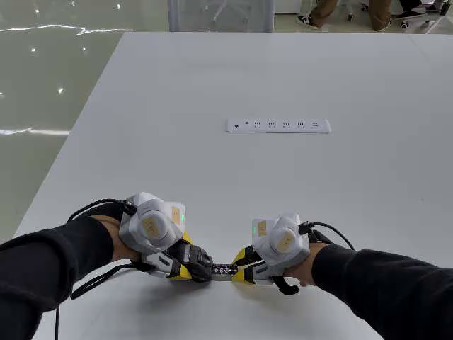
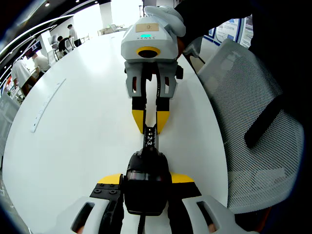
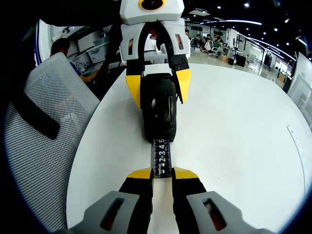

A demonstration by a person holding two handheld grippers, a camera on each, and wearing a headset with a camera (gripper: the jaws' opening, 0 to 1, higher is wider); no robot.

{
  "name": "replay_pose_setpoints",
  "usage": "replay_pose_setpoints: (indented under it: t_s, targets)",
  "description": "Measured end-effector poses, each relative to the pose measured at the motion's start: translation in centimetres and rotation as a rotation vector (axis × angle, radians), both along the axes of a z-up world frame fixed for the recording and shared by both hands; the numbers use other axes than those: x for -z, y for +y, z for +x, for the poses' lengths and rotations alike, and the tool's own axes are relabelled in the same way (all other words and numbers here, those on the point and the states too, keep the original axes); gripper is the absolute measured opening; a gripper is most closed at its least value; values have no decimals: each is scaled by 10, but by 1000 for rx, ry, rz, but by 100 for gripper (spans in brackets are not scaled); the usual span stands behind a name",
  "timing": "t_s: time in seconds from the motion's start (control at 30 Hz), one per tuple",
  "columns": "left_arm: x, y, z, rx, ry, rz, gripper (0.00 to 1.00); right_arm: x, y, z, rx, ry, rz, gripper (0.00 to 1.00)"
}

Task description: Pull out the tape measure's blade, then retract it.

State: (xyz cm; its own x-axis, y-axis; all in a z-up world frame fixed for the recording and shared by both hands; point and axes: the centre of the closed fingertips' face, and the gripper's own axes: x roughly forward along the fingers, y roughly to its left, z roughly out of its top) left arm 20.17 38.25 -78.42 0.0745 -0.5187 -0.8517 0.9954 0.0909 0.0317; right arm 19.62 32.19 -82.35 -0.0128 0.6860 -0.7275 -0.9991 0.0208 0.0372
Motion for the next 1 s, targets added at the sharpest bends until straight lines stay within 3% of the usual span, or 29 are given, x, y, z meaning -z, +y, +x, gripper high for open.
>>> replay_pose_setpoints:
  t_s: [1.0]
  targets:
    - [0, 0, 1, -13, -3, -3, 30, 1, -30, 5, 9, -5, -32, 10]
